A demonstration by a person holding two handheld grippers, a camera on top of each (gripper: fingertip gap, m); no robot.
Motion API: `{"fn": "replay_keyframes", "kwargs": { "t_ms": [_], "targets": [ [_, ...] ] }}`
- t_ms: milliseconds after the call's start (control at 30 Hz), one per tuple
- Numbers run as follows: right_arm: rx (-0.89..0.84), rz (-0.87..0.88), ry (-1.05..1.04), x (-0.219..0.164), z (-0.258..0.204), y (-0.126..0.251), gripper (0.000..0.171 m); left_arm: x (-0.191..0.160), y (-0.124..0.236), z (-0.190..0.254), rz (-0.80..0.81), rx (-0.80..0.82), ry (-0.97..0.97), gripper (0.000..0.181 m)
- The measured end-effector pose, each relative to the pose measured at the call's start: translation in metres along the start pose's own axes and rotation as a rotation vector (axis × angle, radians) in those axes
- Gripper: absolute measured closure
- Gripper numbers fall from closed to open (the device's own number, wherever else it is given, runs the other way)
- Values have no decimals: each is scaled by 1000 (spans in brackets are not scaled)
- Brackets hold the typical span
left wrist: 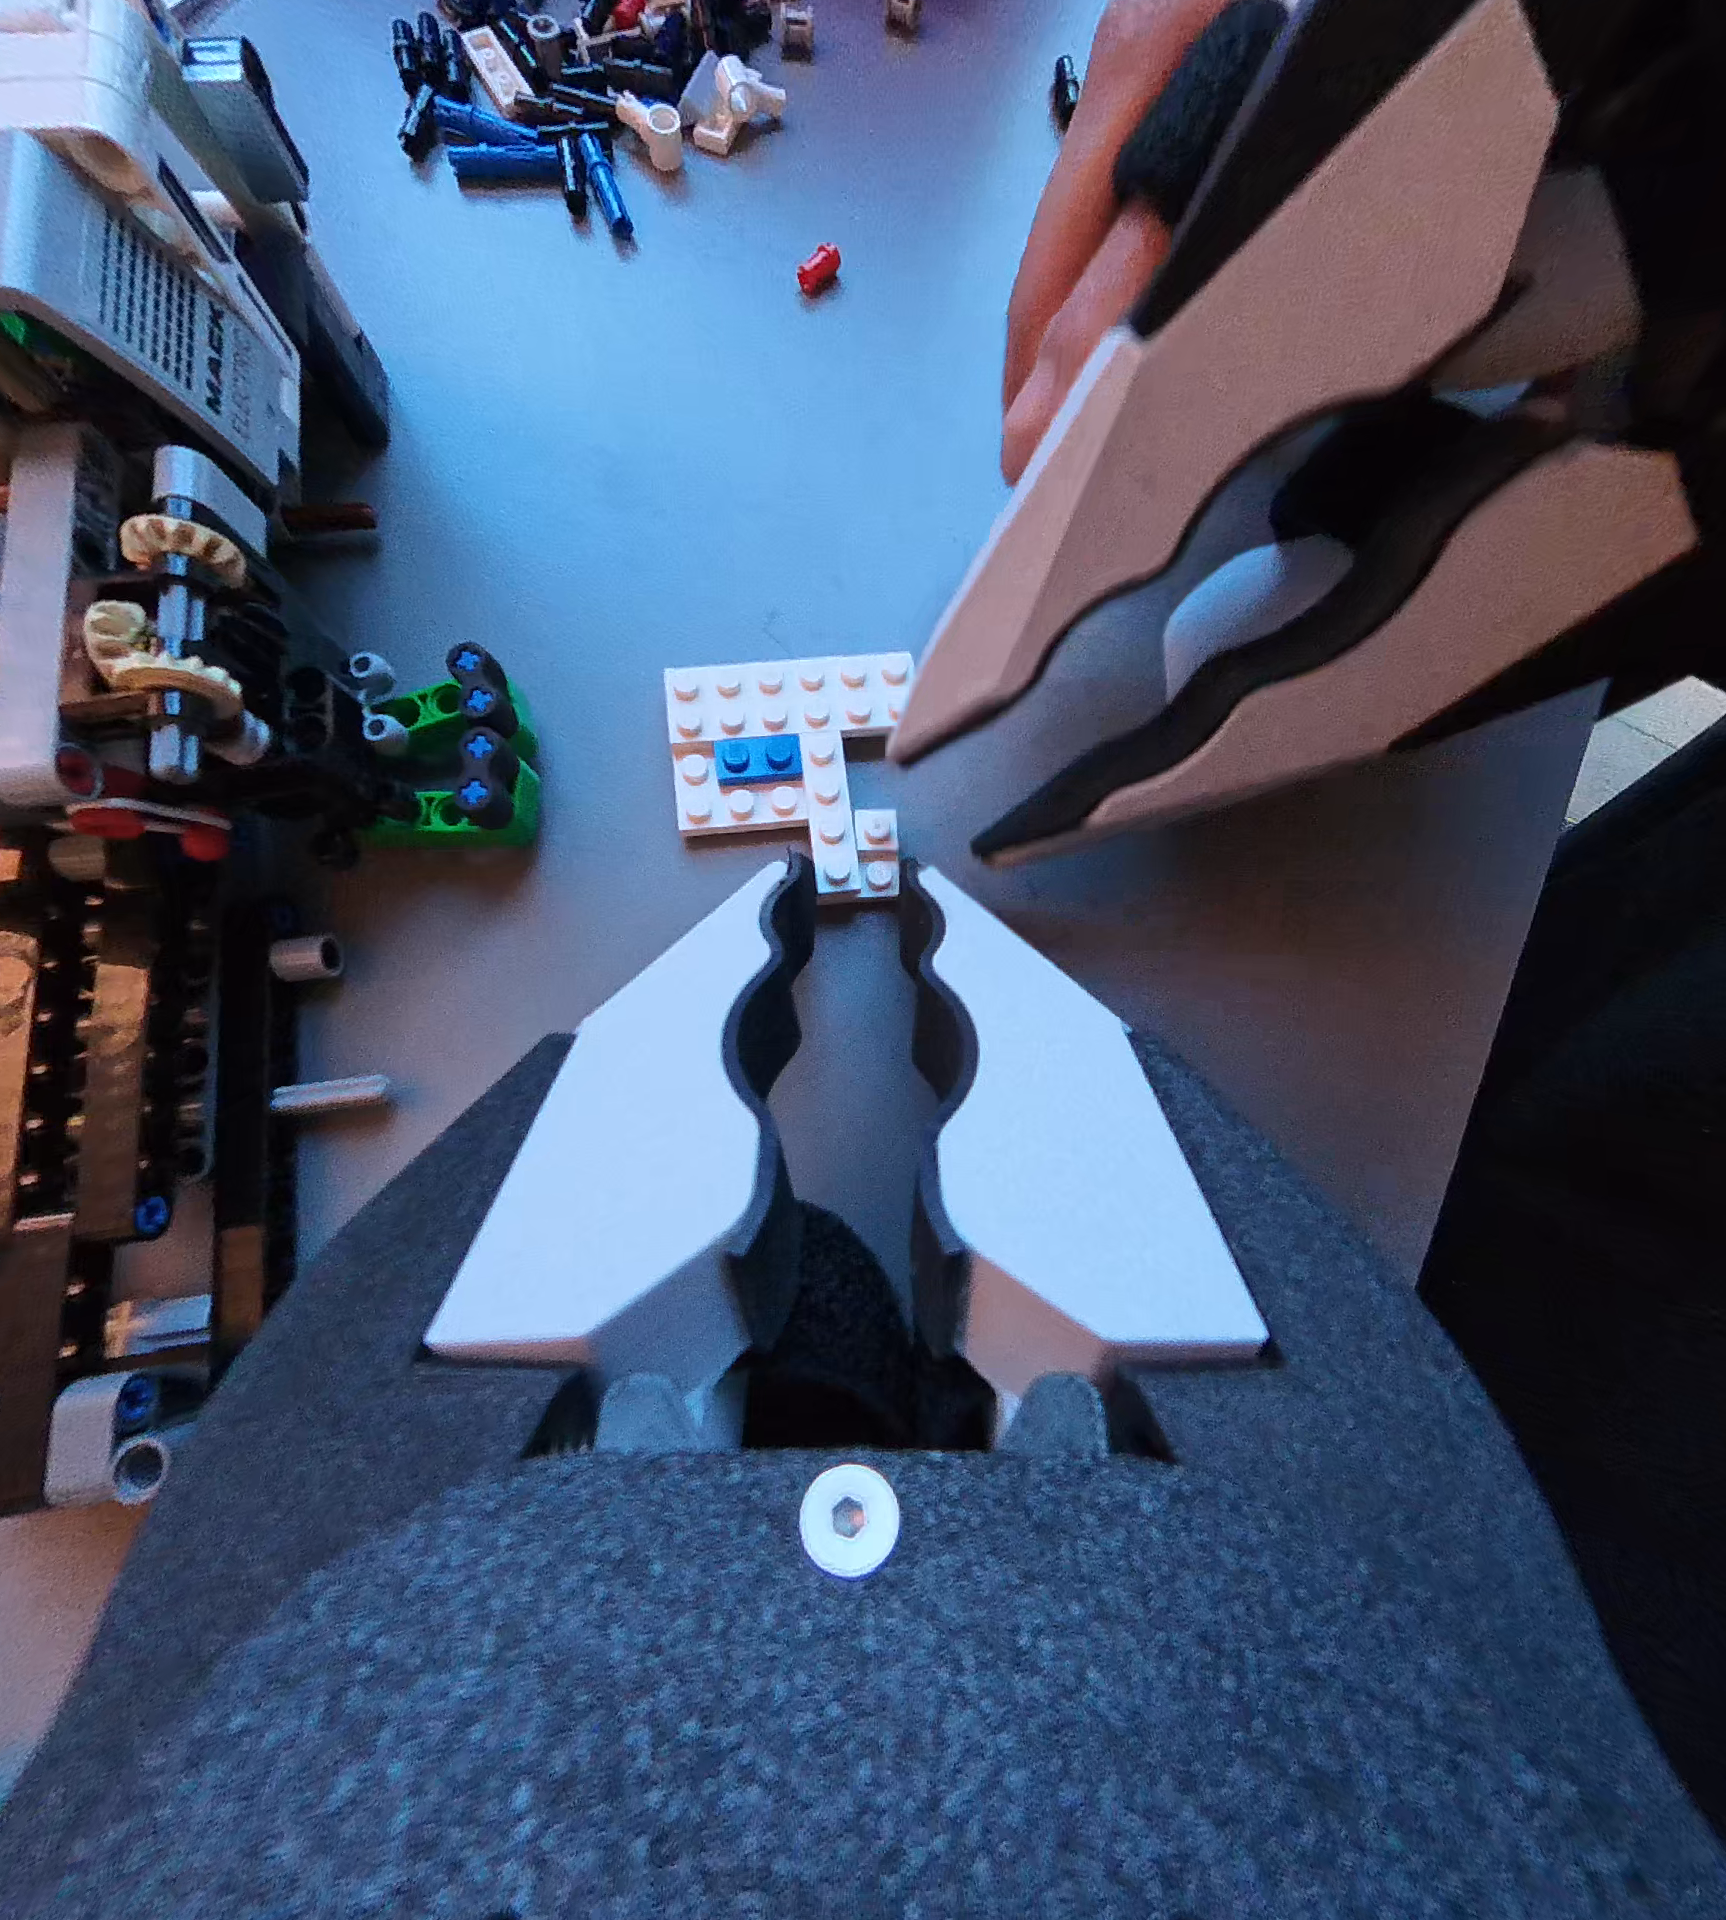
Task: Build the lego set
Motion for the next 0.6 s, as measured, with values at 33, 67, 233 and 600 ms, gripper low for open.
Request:
{"fn": "replay_keyframes", "kwargs": {
  "t_ms": [33,67,233,600],
  "targets": [
    [-15,10,-45,-3,4,3,151,0,0,-1,1,1,1,167],
    [-38,19,-91,-5,9,6,150,0,1,-2,4,5,1,167],
    [-91,35,-259,-14,22,20,143,1,2,-3,6,6,5,167],
    [-118,-52,-129,-9,12,5,137,5,3,0,-11,2,15,167]
  ]
}}
Point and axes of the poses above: each gripper's, where its closed fingertips meet, y back along the fingers, x out of its top, z = x × y across the jaws, the point moved 1 cm from there along y, back along the fingers, and after that the axes turned 12 degrees about y, right-handed, at the moved point
